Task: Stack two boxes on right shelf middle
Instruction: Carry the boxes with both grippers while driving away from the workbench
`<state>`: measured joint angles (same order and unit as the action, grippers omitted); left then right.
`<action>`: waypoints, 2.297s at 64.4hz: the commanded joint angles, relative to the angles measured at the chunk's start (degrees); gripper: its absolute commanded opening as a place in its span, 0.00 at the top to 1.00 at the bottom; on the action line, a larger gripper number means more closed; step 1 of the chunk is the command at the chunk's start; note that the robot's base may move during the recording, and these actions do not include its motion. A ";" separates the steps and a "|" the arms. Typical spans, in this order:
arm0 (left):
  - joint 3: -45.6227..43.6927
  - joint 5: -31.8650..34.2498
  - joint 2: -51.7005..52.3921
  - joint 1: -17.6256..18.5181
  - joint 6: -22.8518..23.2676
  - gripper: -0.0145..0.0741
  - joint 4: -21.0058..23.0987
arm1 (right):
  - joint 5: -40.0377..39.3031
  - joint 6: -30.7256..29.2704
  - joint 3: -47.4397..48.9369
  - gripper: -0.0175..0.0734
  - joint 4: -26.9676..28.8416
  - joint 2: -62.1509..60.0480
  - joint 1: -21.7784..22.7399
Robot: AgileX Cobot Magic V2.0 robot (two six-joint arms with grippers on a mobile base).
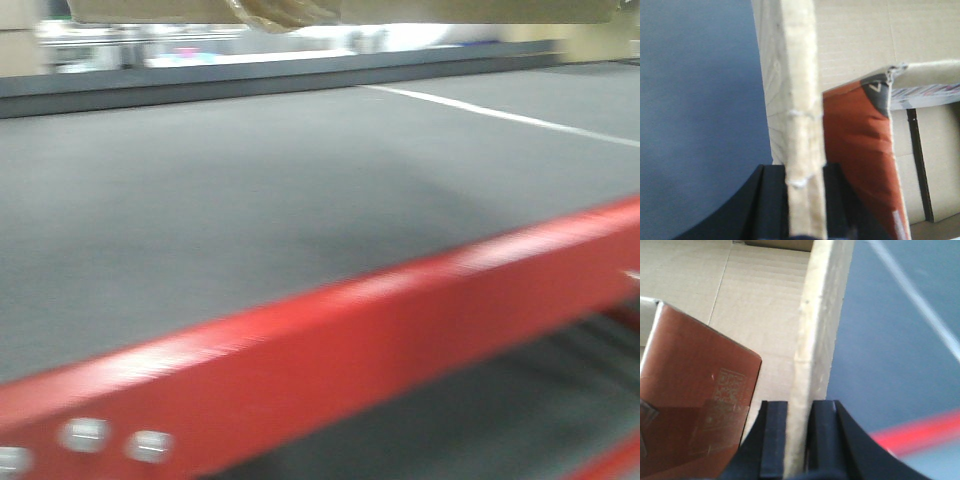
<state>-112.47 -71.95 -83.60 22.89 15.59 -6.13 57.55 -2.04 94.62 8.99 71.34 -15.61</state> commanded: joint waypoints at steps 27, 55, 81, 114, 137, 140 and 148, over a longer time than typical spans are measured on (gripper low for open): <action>-0.84 3.26 1.00 0.32 0.00 0.96 0.52 | -1.83 -0.49 0.72 0.98 -0.71 -0.65 0.27; -0.84 3.26 1.00 0.32 0.00 0.96 0.52 | -1.83 -0.49 0.72 0.98 -0.71 -0.65 0.27; -0.84 3.26 1.00 0.32 0.00 0.96 0.52 | -1.83 -0.49 0.72 0.98 -0.71 -0.65 0.27; -0.84 3.26 1.00 0.32 0.00 0.96 0.52 | -1.83 -0.49 0.72 0.98 -0.71 -0.65 0.27; -0.84 3.26 1.00 0.32 0.00 0.96 0.52 | -1.83 -0.49 0.72 0.98 -0.71 -0.65 0.27; -0.84 3.26 1.00 0.32 0.00 0.96 0.52 | -1.83 -0.49 0.72 0.98 -0.71 -0.65 0.27; -0.84 3.26 1.00 0.32 0.00 0.96 0.52 | -1.83 -0.49 0.72 0.98 -0.71 -0.65 0.27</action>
<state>-112.47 -71.83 -83.60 22.92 15.59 -6.01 57.77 -2.04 94.62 8.99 71.16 -15.61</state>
